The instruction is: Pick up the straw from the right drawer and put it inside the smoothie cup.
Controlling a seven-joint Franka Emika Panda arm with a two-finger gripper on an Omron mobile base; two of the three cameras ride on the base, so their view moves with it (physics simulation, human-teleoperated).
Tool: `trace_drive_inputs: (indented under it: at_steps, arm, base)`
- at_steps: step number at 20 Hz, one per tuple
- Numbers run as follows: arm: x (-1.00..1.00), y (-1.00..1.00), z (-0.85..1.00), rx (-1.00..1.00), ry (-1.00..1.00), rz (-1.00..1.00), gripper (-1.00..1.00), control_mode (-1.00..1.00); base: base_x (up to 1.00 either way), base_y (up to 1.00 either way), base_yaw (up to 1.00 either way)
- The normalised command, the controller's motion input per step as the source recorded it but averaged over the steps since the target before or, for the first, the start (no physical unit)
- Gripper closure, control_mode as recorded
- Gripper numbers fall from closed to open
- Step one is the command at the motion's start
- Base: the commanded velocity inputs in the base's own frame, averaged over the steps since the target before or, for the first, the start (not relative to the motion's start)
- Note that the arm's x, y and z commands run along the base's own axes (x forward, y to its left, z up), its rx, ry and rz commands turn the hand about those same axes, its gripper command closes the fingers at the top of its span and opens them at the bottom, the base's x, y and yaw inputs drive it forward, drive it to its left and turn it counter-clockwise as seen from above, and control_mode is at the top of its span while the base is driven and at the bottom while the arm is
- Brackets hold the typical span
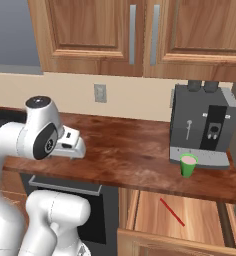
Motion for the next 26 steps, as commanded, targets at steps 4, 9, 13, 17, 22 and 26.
trace_drive_inputs:
  at_steps: [4,9,13,17,22,26]
  arm:
    - [-0.28,-0.02,-0.06,0.00,0.00,0.00,-1.00,-1.00]
    - [-0.09,-0.10,0.00,0.00,0.00,0.00,-1.00,-1.00]
    - [-0.09,-0.06,0.00,0.00,0.00,0.00,-1.00,-1.00]
    - [-0.26,-0.01,0.10,0.00,0.00,0.00,-1.00,-1.00]
    - [-0.04,0.00,0.10,0.00,0.01,0.00,-1.00,-1.00]
    - [0.29,0.00,0.17,0.00,0.08,0.00,-1.00,-1.00]
  base:
    - [0.00,0.00,0.00]
    - [0.00,0.00,0.00]
    - [0.00,0.00,0.00]
    - [0.00,0.00,0.00]
    - [0.00,0.00,0.00]
    - [0.00,0.00,0.00]
